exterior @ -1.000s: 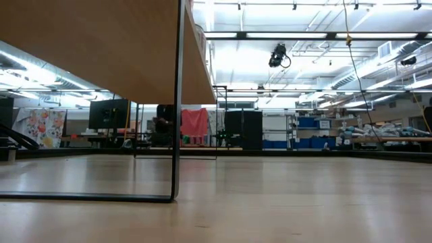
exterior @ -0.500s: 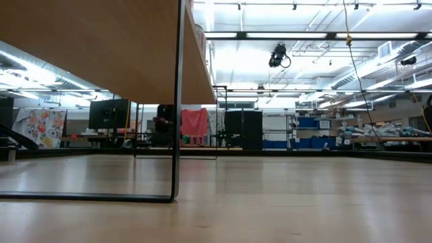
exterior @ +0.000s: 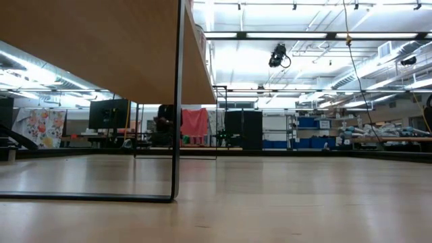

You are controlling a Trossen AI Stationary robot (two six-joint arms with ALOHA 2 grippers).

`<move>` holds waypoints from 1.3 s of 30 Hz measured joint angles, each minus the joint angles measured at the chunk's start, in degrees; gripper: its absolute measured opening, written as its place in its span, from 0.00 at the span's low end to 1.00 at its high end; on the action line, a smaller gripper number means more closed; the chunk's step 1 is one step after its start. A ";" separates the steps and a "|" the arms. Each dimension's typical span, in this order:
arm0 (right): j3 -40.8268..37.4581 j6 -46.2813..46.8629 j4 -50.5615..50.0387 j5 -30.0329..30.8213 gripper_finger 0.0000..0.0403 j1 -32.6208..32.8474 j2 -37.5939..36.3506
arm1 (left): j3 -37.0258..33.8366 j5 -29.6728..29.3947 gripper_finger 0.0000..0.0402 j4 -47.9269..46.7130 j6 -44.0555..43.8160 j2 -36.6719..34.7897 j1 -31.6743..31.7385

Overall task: Pick and place cans onto a shelf
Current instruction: Adjust the red-silver soda can on the shelf

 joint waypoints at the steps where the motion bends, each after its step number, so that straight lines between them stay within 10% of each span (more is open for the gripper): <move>1: 0.00 0.02 -0.08 0.18 0.86 0.00 0.00 | -0.71 -0.54 0.45 0.15 -0.36 -0.72 0.35; 14: 0.00 2.36 -2.71 2.06 0.86 -1.12 0.00 | -14.99 -2.18 0.45 9.00 -1.71 -6.80 6.64; 39: 0.00 4.06 -3.22 2.25 0.86 -2.89 -0.11 | -21.22 -3.29 0.45 28.05 12.46 -9.41 22.12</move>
